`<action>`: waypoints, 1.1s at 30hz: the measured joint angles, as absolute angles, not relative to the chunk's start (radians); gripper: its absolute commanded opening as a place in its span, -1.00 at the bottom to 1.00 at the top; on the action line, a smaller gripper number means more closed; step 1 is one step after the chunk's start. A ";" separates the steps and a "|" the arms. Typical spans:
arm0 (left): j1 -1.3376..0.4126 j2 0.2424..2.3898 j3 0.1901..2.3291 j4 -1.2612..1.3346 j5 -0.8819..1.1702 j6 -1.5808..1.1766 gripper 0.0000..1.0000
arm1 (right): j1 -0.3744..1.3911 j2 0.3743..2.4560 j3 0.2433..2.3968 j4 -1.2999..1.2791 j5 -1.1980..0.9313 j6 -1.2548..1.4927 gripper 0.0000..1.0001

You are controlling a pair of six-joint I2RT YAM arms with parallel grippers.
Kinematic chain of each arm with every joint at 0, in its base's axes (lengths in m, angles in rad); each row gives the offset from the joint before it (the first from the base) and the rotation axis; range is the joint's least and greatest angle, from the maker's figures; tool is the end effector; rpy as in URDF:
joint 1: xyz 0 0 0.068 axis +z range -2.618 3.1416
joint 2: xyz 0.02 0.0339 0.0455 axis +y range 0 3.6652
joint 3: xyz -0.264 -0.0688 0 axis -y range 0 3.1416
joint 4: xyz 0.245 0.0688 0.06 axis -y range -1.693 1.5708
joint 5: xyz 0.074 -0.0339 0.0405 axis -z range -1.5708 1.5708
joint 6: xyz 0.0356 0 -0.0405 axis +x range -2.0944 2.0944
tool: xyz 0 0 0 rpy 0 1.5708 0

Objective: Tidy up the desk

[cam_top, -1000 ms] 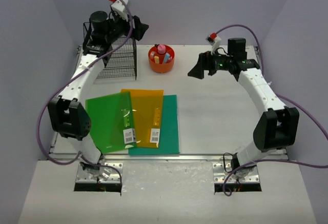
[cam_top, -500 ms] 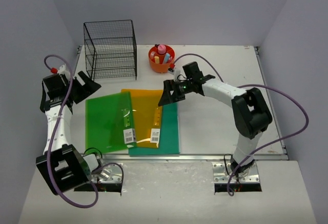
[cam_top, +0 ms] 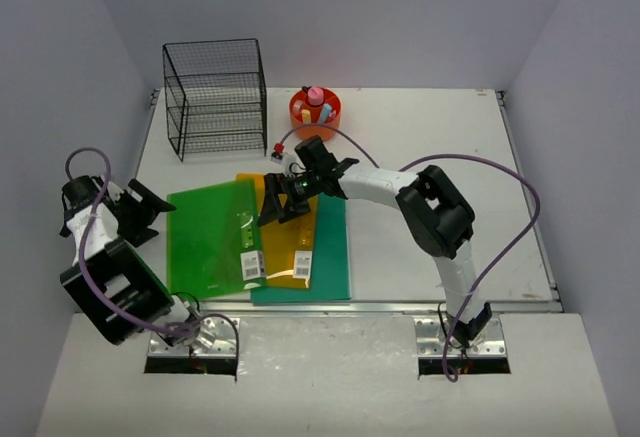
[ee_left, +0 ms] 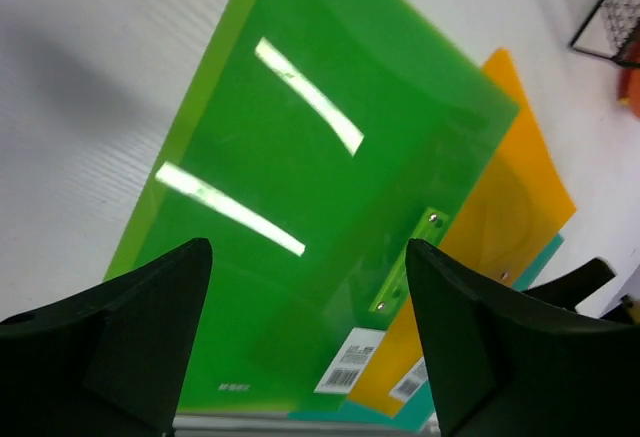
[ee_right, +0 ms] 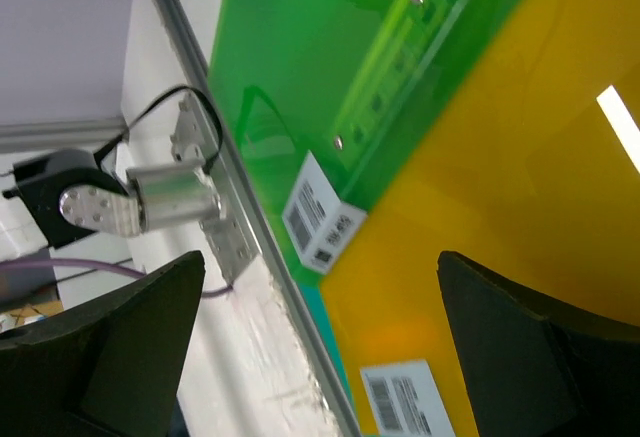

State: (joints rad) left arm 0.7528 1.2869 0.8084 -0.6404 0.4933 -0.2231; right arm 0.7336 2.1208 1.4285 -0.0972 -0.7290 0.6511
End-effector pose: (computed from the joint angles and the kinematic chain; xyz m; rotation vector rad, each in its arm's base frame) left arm 0.1846 0.1498 0.2126 -1.0628 2.3165 -0.4652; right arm 0.3226 0.3227 0.1570 -0.5173 2.5905 1.4525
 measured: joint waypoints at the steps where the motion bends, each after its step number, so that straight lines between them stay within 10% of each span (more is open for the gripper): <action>1: 0.761 1.343 0.824 -0.647 0.499 -0.205 0.29 | 0.744 2.139 1.453 -0.090 -0.726 0.659 0.97; 30: 0.529 1.715 0.897 -0.523 0.578 -0.080 0.21 | 0.727 2.333 1.509 0.068 -0.756 1.037 0.97; 33: 0.497 1.723 0.897 -0.512 0.590 -0.083 0.21 | 0.728 2.348 1.506 0.121 -0.780 1.071 0.69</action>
